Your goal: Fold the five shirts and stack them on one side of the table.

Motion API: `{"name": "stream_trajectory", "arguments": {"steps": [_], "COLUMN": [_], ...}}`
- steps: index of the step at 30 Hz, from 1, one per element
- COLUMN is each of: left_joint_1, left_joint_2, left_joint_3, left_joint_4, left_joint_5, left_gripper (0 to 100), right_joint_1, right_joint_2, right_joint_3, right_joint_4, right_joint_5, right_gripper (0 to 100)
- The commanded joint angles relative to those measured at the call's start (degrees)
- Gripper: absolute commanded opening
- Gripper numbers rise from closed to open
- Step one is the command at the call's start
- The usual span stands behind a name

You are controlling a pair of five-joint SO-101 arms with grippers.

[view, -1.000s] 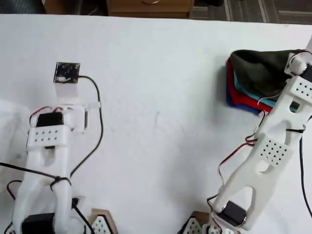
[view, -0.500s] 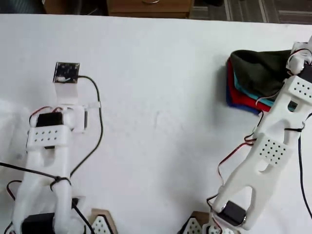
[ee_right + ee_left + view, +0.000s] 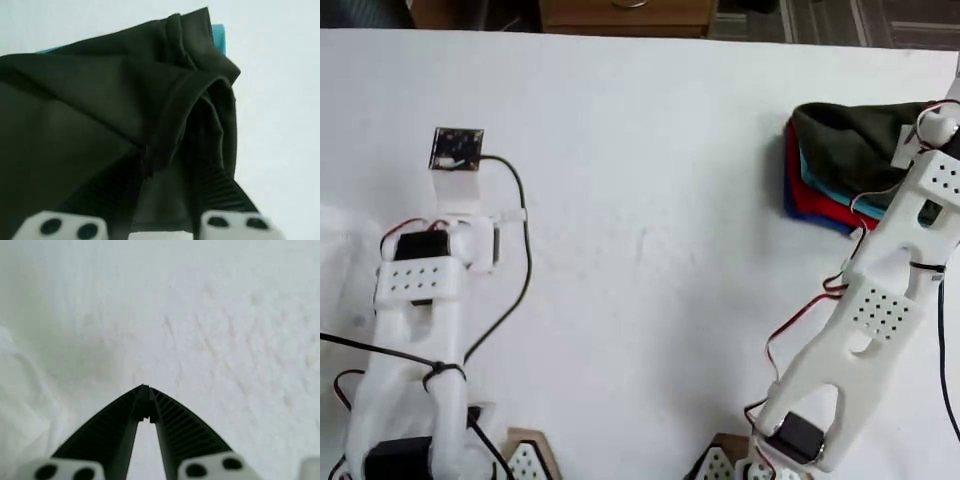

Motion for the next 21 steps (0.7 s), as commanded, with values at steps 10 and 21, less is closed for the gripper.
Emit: {"name": "stream_trajectory", "arguments": {"steps": [10,21], "left_joint_1": [-0.4,-0.2], "left_joint_2": [-1.7,-1.5], "left_joint_3": [-0.2,-0.2], "left_joint_4": [-0.5,-0.5], "left_joint_5": [-0.3,-0.3], "left_gripper": [2,2], "right_joint_1": [-0.2,0.2], "right_joint_2": [1.9,4.5], "right_joint_3": [-2.2,-2.5], "right_joint_4": [-1.5,-9.8], "right_joint_5": [0.0,0.0], "right_gripper": [11.6,5.2]}}
